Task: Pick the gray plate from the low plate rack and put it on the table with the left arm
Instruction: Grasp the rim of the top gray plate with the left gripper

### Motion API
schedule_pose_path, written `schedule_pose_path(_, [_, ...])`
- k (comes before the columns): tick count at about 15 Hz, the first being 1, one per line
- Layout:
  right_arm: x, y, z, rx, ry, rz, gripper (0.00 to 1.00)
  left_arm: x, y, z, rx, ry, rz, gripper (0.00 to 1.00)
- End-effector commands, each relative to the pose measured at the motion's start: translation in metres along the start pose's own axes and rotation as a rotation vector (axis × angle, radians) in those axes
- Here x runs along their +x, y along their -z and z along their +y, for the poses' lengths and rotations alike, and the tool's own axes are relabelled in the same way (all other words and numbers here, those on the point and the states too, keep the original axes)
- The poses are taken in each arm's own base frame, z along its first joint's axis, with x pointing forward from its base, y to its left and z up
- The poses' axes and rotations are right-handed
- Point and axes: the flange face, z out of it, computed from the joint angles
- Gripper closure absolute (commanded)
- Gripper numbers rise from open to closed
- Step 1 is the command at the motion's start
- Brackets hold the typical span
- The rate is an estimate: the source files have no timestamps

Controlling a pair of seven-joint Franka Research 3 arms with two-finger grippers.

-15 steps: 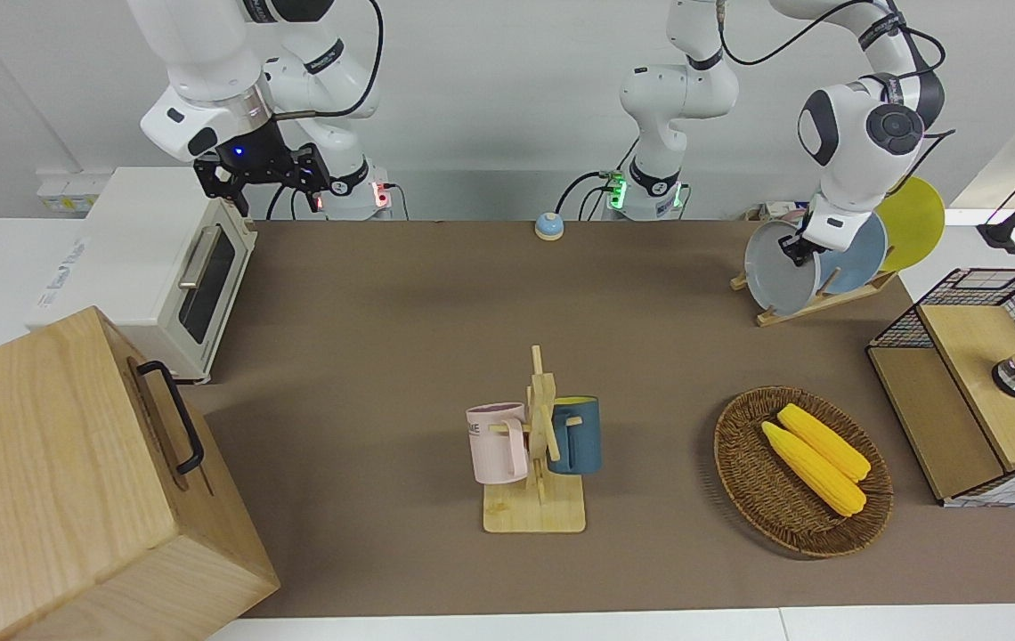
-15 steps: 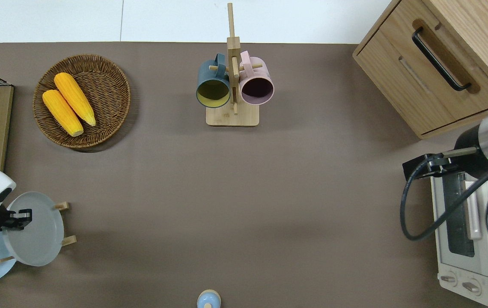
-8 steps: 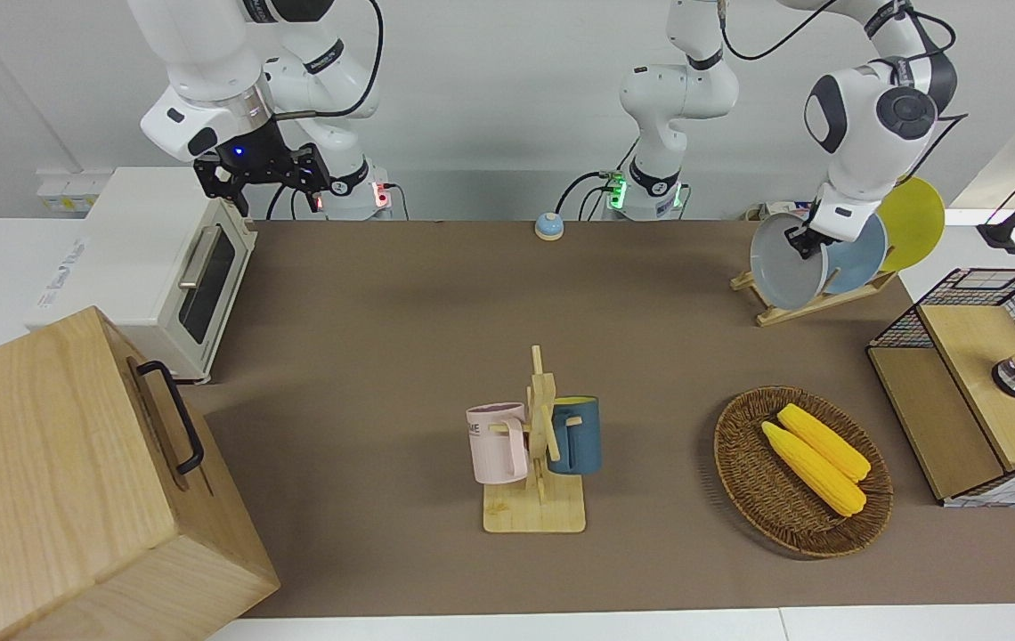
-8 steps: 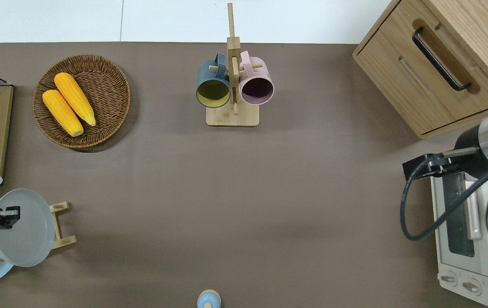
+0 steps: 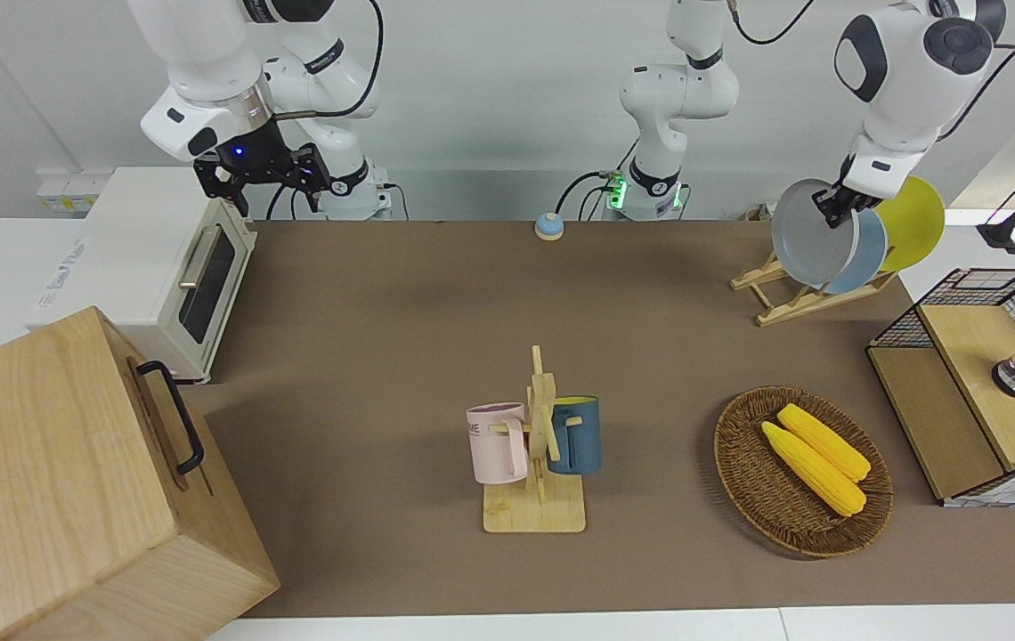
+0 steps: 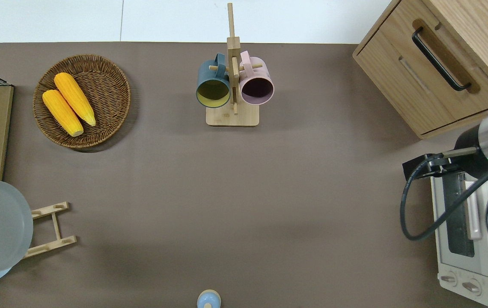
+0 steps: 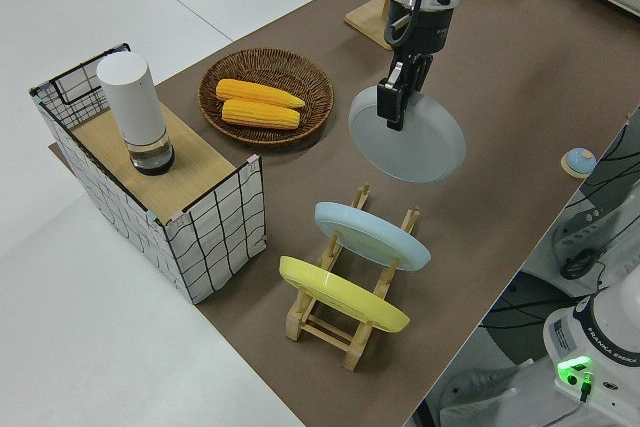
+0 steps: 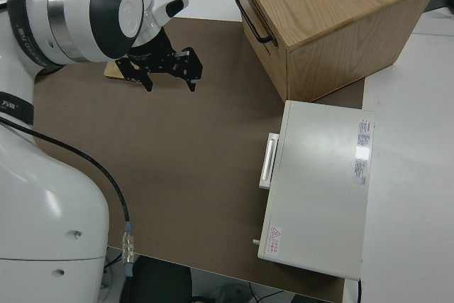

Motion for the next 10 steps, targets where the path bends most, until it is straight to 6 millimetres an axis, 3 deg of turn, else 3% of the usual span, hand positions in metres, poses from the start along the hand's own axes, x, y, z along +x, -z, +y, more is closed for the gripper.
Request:
schedule_pose_path(1, [-0.002,0.003,0.002,-0.005,-0.015,-0.001,0.017,-0.007,0.02,0.003,-0.009,-0.019,0.011,0.93])
schedule_pose_path(4, [-0.002,0.003,0.002,-0.005,-0.015,-0.001,0.017,-0.005,0.024,0.019,-0.112,-0.016,0.012,0.93])
schedule_pose_path(5, [-0.002,0.003,0.002,-0.006,-0.015,-0.001,0.017,-0.003,0.024,0.033,-0.155,-0.026,0.007,0.93])
schedule_pose_path(10, [-0.002,0.003,0.002,-0.005,-0.015,-0.001,0.017,0.024,-0.009,0.098,-0.395,-0.049,-0.103,0.94])
